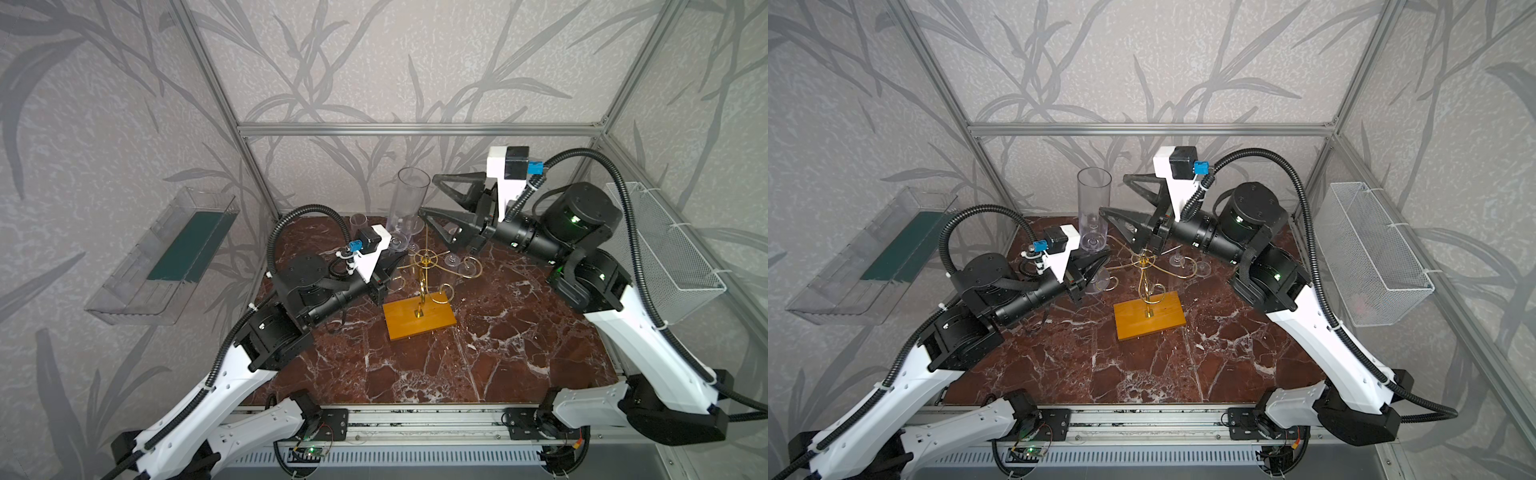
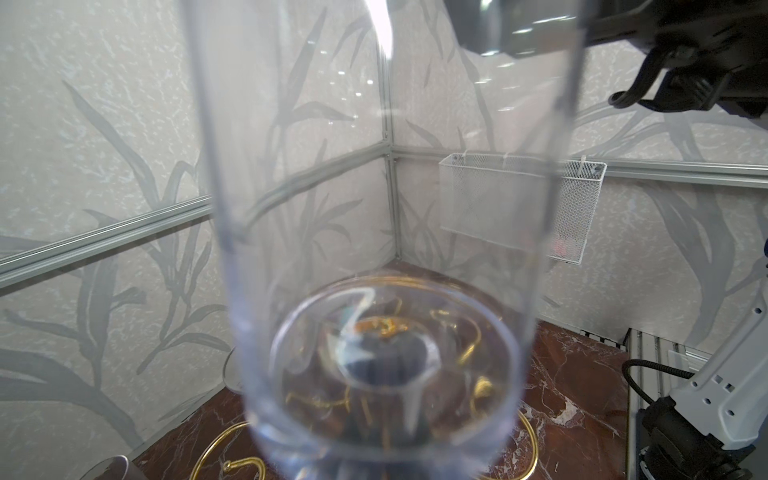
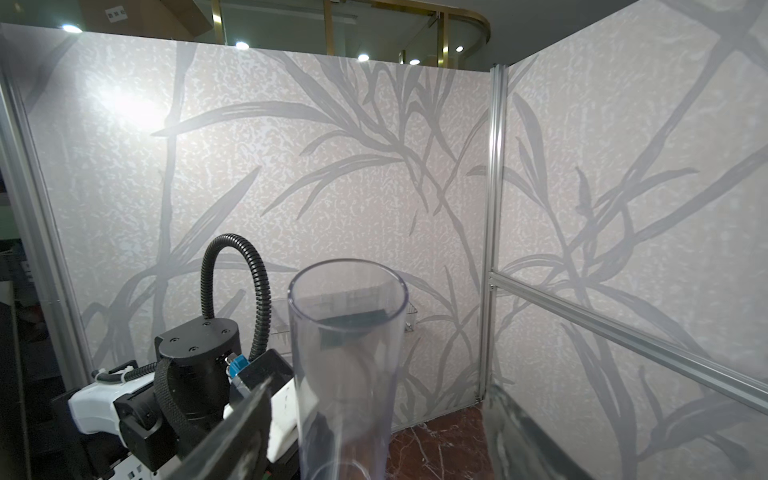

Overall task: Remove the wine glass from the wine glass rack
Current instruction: 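Grasp the upright glass bowl from above with the right gripper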

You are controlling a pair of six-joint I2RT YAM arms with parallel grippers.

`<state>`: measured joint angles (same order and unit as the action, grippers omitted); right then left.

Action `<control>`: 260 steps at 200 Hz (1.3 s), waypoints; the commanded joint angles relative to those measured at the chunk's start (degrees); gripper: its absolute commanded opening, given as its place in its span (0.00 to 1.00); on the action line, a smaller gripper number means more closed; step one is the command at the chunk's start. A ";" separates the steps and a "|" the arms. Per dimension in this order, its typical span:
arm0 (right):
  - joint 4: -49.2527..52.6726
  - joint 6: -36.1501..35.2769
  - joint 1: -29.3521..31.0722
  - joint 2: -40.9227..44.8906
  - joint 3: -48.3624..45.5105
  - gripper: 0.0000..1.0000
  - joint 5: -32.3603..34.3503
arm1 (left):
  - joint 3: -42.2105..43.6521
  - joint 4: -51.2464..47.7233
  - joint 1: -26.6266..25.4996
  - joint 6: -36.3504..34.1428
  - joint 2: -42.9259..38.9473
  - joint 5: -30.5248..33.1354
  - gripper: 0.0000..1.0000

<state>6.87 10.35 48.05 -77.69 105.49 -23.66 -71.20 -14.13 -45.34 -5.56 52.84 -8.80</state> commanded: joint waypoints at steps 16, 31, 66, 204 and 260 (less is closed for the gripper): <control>-0.39 3.63 -0.15 -1.82 4.22 0.78 -6.81 | -0.45 1.72 -0.12 -1.73 0.68 0.05 0.00; -0.30 3.47 -0.15 -2.37 4.50 0.77 -6.83 | -0.61 1.39 -0.13 -1.65 1.01 -0.16 0.00; -0.13 3.19 -0.15 -2.99 4.89 0.73 -6.89 | -0.82 0.77 -0.23 -1.73 1.48 -0.59 0.00; 2.90 0.21 -0.15 -4.58 6.21 0.53 -3.95 | -2.28 -1.60 -0.50 -3.06 2.98 -1.88 0.00; 4.30 -0.68 -0.15 -5.10 6.74 0.40 -3.52 | -2.43 -1.76 -0.62 -3.40 3.22 -1.60 0.00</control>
<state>10.79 10.09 47.90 -82.63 110.56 -27.07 -71.31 -16.08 -45.69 -7.49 56.14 -10.09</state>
